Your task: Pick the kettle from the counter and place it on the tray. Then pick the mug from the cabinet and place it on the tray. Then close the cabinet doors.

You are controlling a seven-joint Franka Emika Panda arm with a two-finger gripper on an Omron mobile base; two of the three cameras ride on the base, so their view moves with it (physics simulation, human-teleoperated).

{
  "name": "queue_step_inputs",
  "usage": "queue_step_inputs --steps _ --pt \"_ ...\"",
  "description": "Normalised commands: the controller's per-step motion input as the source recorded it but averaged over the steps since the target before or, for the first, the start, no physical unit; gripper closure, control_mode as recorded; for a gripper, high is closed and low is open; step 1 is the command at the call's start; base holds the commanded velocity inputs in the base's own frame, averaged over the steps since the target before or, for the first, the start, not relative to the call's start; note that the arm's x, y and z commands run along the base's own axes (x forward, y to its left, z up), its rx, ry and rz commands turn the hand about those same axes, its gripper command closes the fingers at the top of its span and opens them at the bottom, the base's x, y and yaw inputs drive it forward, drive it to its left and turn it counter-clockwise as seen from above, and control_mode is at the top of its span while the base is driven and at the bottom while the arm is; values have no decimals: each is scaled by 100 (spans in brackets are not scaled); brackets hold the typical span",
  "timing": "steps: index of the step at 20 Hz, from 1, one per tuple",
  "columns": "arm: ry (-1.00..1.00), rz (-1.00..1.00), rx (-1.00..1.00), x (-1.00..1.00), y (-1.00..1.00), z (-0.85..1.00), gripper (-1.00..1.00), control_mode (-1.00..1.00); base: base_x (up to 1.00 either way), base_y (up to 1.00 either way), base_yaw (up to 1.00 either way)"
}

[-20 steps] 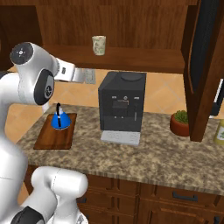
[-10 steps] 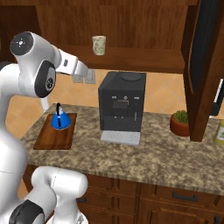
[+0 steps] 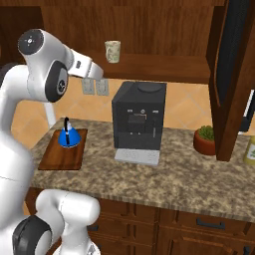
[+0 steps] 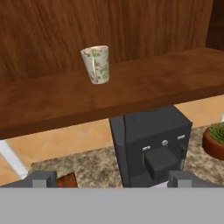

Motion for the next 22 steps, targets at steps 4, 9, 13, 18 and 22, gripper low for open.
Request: queue_step_inputs --steps 4,9,13,18,22 --pt "0 0 0 45 0 0 -100 -100 0 0 0" --pt "1 0 0 49 0 0 -100 -100 0 0 0" --pt "1 0 0 47 -1 0 -100 -100 0 0 0" --pt "0 0 0 46 -1 0 -100 -100 0 0 0" --pt "2 0 0 51 -1 0 -100 -100 0 0 0"
